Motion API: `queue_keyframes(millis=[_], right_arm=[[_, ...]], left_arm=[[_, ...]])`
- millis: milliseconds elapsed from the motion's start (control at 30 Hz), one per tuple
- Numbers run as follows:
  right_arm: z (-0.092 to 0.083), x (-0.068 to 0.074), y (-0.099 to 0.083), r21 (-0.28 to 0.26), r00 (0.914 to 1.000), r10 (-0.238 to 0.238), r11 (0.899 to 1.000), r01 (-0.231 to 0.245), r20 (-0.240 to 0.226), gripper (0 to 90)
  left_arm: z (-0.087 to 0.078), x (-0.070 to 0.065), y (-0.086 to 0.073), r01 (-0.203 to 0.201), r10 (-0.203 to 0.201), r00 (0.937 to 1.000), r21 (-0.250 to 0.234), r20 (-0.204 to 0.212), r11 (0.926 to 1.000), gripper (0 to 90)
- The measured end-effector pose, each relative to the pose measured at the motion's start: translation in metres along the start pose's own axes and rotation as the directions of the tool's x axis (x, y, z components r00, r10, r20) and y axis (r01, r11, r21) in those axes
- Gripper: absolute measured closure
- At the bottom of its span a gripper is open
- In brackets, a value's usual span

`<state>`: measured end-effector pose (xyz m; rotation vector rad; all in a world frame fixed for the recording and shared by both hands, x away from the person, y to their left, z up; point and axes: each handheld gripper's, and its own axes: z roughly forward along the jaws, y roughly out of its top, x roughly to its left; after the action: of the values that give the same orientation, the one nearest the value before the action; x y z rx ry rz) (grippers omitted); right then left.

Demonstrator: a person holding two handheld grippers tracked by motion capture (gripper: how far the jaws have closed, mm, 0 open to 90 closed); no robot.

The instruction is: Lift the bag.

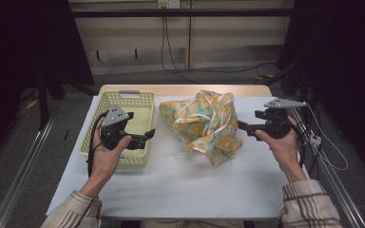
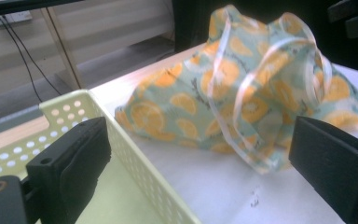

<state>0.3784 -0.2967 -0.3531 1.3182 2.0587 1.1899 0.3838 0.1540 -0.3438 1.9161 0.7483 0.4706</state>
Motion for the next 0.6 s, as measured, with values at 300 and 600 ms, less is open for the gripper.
queue_keyframes(millis=[300,600], right_arm=[[-0.009,0.011,-0.031,0.019,0.9999,0.007,1.0,-0.007,0.013,15.3],[-0.015,0.026,-0.061,0.037,0.9998,-0.001,0.999,0.0,0.022,15.0]], left_arm=[[-0.011,-0.004,-0.03,0.025,-0.025,0.9997,0.036,-0.008,0.999,5.8],[-0.033,-0.017,-0.064,0.045,-0.044,0.9981,0.027,-0.042,0.9986,6.0]])
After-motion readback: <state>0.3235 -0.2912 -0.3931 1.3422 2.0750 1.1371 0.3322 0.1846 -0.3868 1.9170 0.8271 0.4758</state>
